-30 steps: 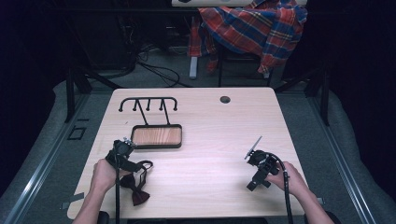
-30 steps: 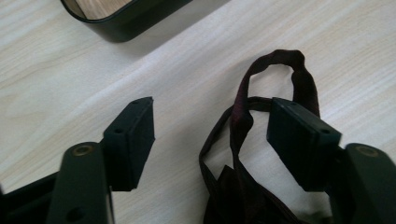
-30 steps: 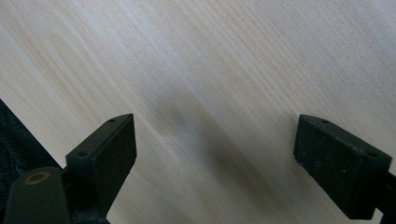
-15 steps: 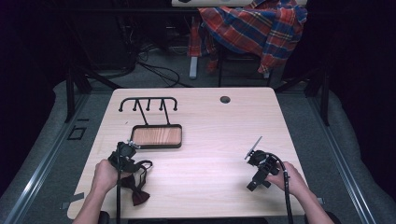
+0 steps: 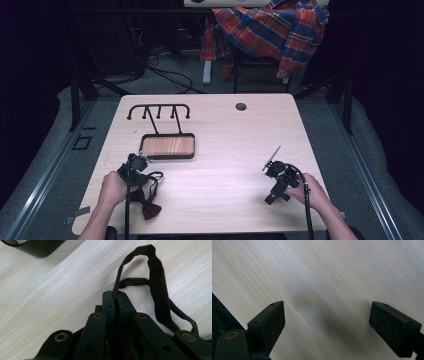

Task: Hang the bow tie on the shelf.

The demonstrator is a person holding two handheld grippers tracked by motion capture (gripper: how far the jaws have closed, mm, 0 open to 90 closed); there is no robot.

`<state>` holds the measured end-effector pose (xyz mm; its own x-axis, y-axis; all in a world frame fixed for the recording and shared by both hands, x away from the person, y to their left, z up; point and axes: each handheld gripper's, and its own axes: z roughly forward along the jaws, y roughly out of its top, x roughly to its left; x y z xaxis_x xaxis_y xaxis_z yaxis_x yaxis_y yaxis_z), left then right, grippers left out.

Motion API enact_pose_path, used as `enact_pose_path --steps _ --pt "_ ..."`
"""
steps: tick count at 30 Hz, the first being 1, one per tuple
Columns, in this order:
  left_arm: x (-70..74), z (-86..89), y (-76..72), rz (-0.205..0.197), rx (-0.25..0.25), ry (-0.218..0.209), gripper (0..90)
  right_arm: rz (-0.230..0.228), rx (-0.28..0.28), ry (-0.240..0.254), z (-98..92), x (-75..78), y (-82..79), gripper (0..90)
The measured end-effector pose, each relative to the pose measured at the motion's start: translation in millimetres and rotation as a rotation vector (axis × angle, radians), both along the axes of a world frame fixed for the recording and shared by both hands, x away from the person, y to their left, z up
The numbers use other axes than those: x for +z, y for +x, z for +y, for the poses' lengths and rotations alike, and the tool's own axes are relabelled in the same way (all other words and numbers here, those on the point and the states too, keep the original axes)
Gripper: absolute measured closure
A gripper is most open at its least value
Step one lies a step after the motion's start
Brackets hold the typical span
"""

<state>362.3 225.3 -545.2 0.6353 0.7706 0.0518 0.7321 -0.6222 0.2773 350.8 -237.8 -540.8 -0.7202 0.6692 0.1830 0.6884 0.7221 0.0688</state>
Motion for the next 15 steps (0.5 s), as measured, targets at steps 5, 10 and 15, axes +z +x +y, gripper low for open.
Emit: enact_pose_path --steps 5,10,15 --pt "0.5 0.5 -1.1 -0.005 0.002 0.001 88.1 0.008 0.014 -0.012 -0.2 1.1 1.2 13.0" --pt "9.5 5.3 -3.9 -0.048 0.038 -0.029 88.2 0.005 0.012 -0.008 -0.4 0.7 1.0 13.0" --pt "18.9 9.3 -8.4 -0.083 0.056 -0.056 88.2 0.007 0.011 -0.010 -0.4 0.7 1.0 13.0"
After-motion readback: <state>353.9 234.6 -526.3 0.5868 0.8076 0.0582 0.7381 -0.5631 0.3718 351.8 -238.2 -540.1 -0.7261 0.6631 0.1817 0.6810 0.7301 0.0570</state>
